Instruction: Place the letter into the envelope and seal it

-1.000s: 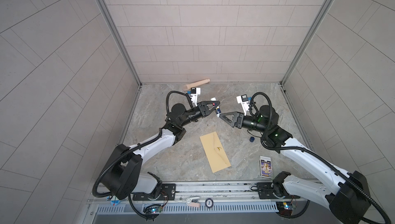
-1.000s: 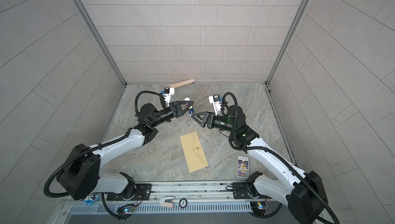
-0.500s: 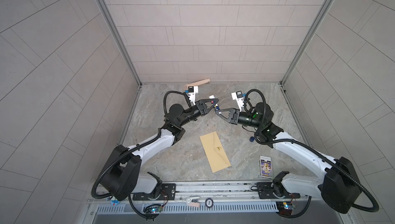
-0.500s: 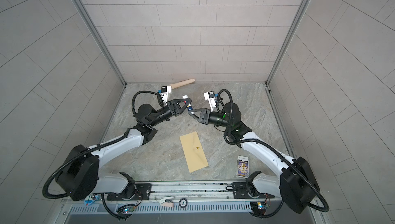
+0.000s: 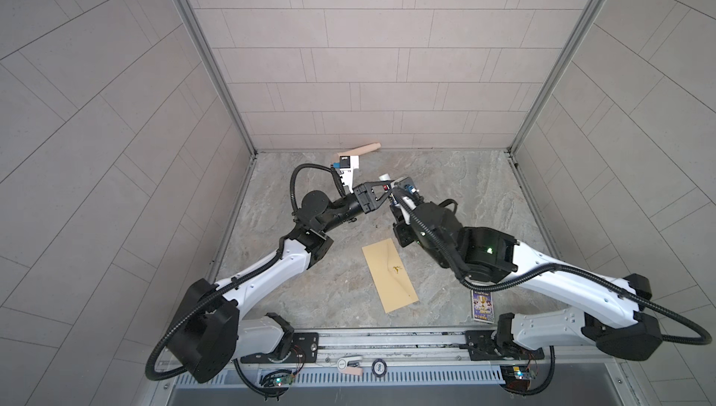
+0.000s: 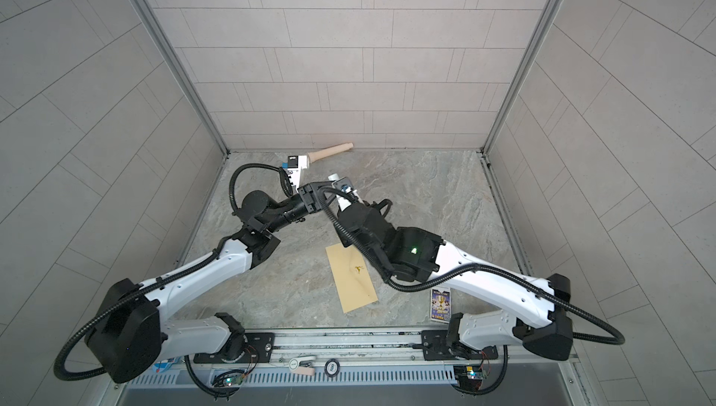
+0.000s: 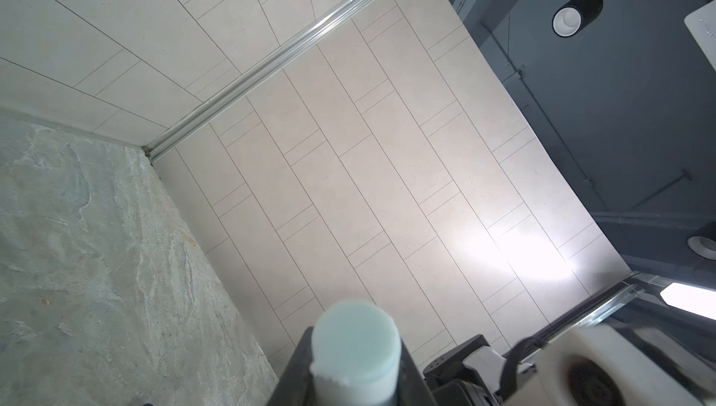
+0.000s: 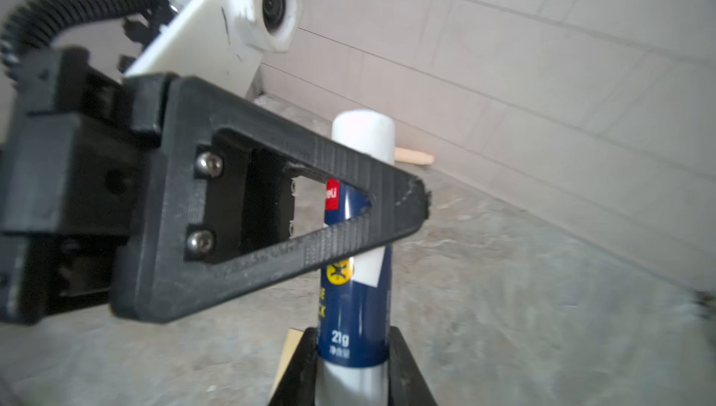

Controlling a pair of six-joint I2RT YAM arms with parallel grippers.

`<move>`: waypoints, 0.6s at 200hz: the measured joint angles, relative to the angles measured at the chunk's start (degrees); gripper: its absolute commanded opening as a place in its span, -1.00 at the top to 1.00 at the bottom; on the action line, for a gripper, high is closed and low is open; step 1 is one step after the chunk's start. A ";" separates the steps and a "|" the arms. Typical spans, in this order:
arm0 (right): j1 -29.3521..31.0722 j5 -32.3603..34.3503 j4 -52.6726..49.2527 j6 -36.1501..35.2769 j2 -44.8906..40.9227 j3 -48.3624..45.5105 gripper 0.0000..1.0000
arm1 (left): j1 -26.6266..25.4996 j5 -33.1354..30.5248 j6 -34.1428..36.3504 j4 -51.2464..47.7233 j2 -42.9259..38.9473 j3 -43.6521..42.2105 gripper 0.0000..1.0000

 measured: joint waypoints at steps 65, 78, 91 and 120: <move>4.13 7.43 -9.18 -0.26 6.45 6.51 -0.42 | 1.07 0.48 2.93 -2.95 -1.90 -0.04 1.00; -1.20 -9.20 -4.04 1.01 -1.86 -1.90 -0.53 | 1.09 1.01 4.11 -5.11 -0.81 -0.04 1.00; -12.20 -27.82 4.44 4.92 -11.02 -12.31 -0.74 | 1.27 1.97 4.66 -6.58 -0.11 -0.04 1.00; -27.30 -57.13 24.15 16.50 -17.81 -27.32 -0.78 | 1.46 4.44 5.31 -6.60 0.11 -0.04 1.00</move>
